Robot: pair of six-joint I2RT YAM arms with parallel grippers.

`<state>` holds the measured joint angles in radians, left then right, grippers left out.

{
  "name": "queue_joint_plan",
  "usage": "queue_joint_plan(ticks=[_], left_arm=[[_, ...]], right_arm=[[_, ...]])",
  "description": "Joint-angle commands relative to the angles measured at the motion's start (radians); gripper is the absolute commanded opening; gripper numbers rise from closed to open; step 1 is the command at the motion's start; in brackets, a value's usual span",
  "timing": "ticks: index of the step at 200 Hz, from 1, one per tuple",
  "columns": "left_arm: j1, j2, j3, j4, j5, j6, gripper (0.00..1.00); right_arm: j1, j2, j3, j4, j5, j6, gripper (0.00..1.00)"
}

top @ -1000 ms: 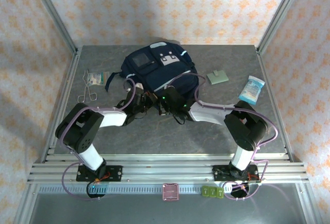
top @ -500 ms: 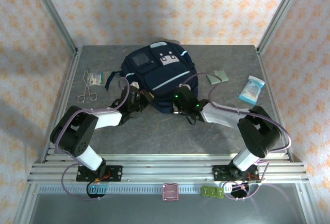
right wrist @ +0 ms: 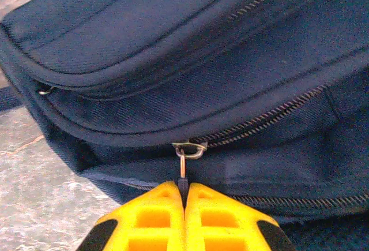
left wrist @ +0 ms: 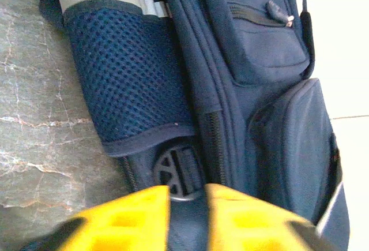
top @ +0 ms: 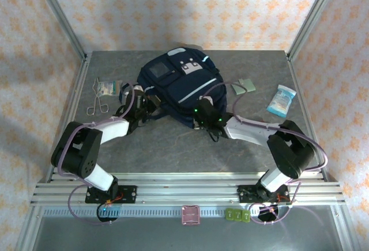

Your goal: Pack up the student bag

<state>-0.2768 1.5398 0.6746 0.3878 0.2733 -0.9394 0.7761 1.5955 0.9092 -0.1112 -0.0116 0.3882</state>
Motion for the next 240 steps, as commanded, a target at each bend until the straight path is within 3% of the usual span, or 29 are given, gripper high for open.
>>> queue_joint_plan(ticks=[1,16,50,91,112,128,149,161,205,240], left_arm=[[-0.045,-0.053,-0.015,0.001,0.003,-0.03,0.5],[-0.099,-0.058,-0.035,0.047,0.008,-0.069,0.61],[-0.197,-0.018,-0.066,0.21,0.006,-0.157,0.65],[-0.233,0.1,0.029,0.195,-0.028,-0.147,0.68],[-0.236,0.17,0.116,0.072,-0.075,-0.14,0.67],[-0.234,0.214,0.159,-0.006,-0.12,-0.146,0.56],[-0.217,0.254,0.187,-0.065,-0.136,-0.146,0.15],[-0.197,0.26,0.168,-0.041,-0.116,-0.153,0.0],[-0.134,0.192,0.125,-0.058,-0.117,-0.121,0.0],[-0.087,0.125,0.089,-0.071,-0.093,-0.079,0.0]], right_arm=[[0.017,0.036,0.04,0.025,-0.03,-0.002,0.0],[0.016,0.045,0.043,0.036,-0.04,-0.001,0.0],[0.017,0.049,0.053,0.039,-0.041,-0.009,0.0],[0.021,0.046,0.05,0.06,-0.065,-0.003,0.0],[0.024,0.05,0.042,0.07,-0.069,-0.002,0.0],[0.024,0.054,0.038,0.071,-0.065,-0.002,0.0],[0.024,0.048,0.028,0.066,-0.035,-0.003,0.0],[0.023,0.045,0.029,0.05,-0.006,-0.004,0.0],[-0.034,0.037,0.023,-0.037,0.088,-0.003,0.0],[-0.16,0.025,-0.005,-0.083,0.15,0.001,0.0]])
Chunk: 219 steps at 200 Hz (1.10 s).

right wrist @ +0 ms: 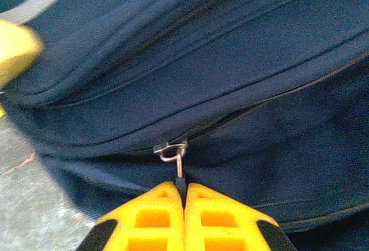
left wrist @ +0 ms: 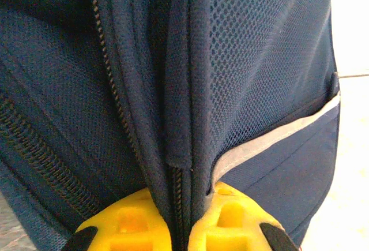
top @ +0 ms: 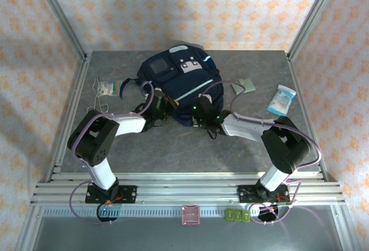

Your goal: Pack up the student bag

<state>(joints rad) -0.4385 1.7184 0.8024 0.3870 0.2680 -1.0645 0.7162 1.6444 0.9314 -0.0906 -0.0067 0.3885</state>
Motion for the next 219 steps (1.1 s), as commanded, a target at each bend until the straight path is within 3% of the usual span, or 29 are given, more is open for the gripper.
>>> queue_joint_plan(ticks=[1,29,51,117,130,141,153,182,219], left_arm=[[0.076,-0.054,-0.039,-0.072,-0.088,0.047,0.0],[0.095,-0.079,-0.045,-0.092,-0.076,0.083,0.0],[0.111,-0.085,-0.03,-0.117,-0.061,0.125,0.0],[0.238,-0.118,0.076,-0.312,-0.115,0.307,0.0],[0.278,-0.141,0.081,-0.334,-0.132,0.318,0.15],[0.299,-0.168,0.082,-0.348,-0.135,0.316,0.33],[0.305,-0.204,0.08,-0.364,-0.131,0.312,0.43],[0.294,-0.319,-0.006,-0.356,-0.059,0.231,0.48],[0.225,-0.485,-0.179,-0.311,-0.056,0.082,0.55]], right_arm=[[-0.105,-0.022,-0.027,-0.104,0.146,0.001,0.0],[-0.152,-0.024,-0.027,-0.098,0.182,-0.014,0.0],[-0.138,-0.024,-0.034,-0.076,0.108,-0.037,0.0],[0.129,0.039,0.008,-0.041,-0.036,-0.018,0.0],[0.179,0.071,0.051,-0.014,-0.078,-0.006,0.0],[0.212,0.108,0.097,0.009,-0.107,-0.005,0.0],[0.234,0.155,0.153,0.023,-0.134,-0.013,0.0],[0.241,0.22,0.239,0.043,-0.172,-0.022,0.0],[0.242,0.238,0.264,0.056,-0.186,-0.032,0.0]])
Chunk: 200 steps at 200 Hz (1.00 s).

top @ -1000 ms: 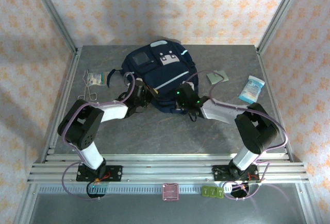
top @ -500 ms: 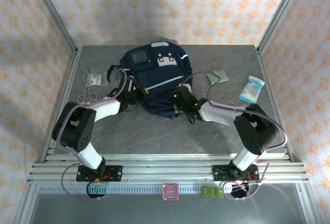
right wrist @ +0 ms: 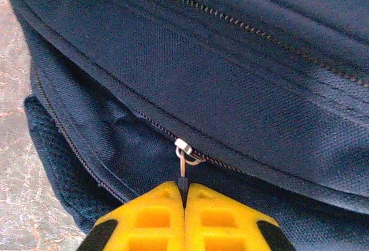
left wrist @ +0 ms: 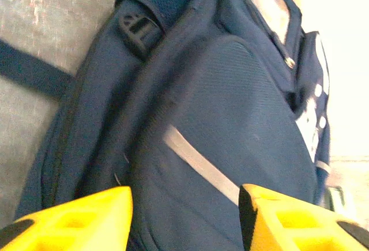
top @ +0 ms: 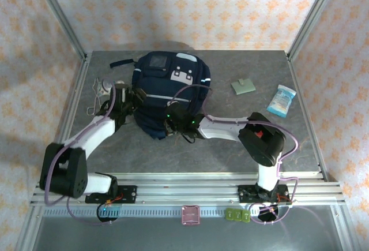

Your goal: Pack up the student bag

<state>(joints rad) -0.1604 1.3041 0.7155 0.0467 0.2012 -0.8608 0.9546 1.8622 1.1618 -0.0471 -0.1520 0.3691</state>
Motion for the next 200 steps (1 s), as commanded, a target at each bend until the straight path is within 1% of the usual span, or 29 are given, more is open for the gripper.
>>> queue_joint_plan(ticks=[1,12,25,49,83,116,132,141,153,163,182,200], left_arm=[[-0.055,-0.072,-0.094,0.03,0.01,-0.127,0.55],[-0.081,-0.095,-0.124,0.031,0.01,-0.17,0.56],[-0.121,-0.121,-0.154,0.036,-0.019,-0.214,0.58],[-0.188,-0.127,-0.216,0.124,-0.045,-0.298,0.59],[-0.21,-0.05,-0.215,0.226,-0.054,-0.33,0.6],[-0.224,0.046,-0.157,0.246,-0.065,-0.314,0.6],[-0.224,0.095,-0.146,0.269,-0.073,-0.313,0.58],[-0.223,0.124,-0.138,0.279,-0.075,-0.309,0.54],[-0.224,0.158,-0.126,0.28,-0.076,-0.299,0.42],[-0.223,0.178,-0.124,0.285,-0.07,-0.299,0.24],[-0.217,0.19,-0.121,0.297,-0.06,-0.288,0.0],[-0.206,0.178,-0.116,0.281,-0.057,-0.273,0.0]], right_arm=[[0.003,0.02,0.033,0.014,-0.041,-0.013,0.0],[0.002,0.023,0.033,0.018,-0.044,-0.013,0.0],[0.002,0.024,0.035,0.018,-0.042,-0.015,0.0],[0.003,0.013,0.021,0.034,-0.041,-0.01,0.0],[0.003,0.012,0.012,0.044,-0.05,-0.005,0.0],[0.003,0.011,0.005,0.049,-0.051,-0.005,0.0],[0.003,0.013,0.002,0.053,-0.055,-0.005,0.0],[0.003,0.011,-0.002,0.056,-0.058,-0.003,0.0],[0.003,0.011,-0.003,0.051,-0.055,-0.005,0.0],[0.003,0.007,-0.004,0.045,-0.044,-0.006,0.0],[0.002,-0.01,-0.013,0.02,-0.01,-0.016,0.0],[-0.005,-0.038,-0.032,-0.014,0.04,-0.025,0.0]])
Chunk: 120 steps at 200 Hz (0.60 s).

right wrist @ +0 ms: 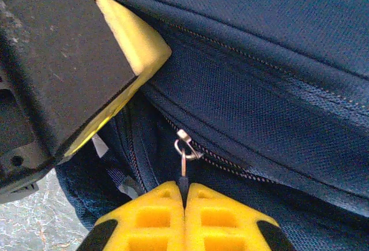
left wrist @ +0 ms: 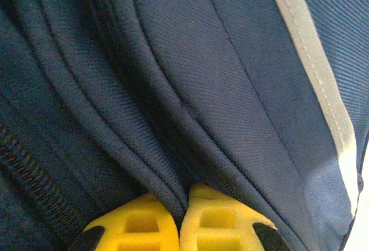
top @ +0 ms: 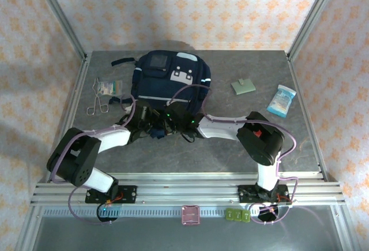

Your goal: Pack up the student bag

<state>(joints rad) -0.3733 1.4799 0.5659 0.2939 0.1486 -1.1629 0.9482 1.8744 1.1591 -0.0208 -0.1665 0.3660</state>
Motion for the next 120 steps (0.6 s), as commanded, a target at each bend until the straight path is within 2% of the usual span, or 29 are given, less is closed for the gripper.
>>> queue_joint_plan(ticks=[1,62,120], left_arm=[[0.008,0.0,0.033,0.032,-0.004,0.03,0.0],[0.072,-0.077,-0.005,-0.012,0.002,0.07,0.0],[0.086,-0.092,-0.02,-0.036,0.012,0.092,0.0]], right_arm=[[0.0,-0.052,-0.031,-0.041,0.056,-0.022,0.0],[-0.147,-0.167,-0.181,-0.108,0.144,-0.019,0.0],[-0.32,-0.153,-0.165,-0.111,0.22,0.005,0.0]])
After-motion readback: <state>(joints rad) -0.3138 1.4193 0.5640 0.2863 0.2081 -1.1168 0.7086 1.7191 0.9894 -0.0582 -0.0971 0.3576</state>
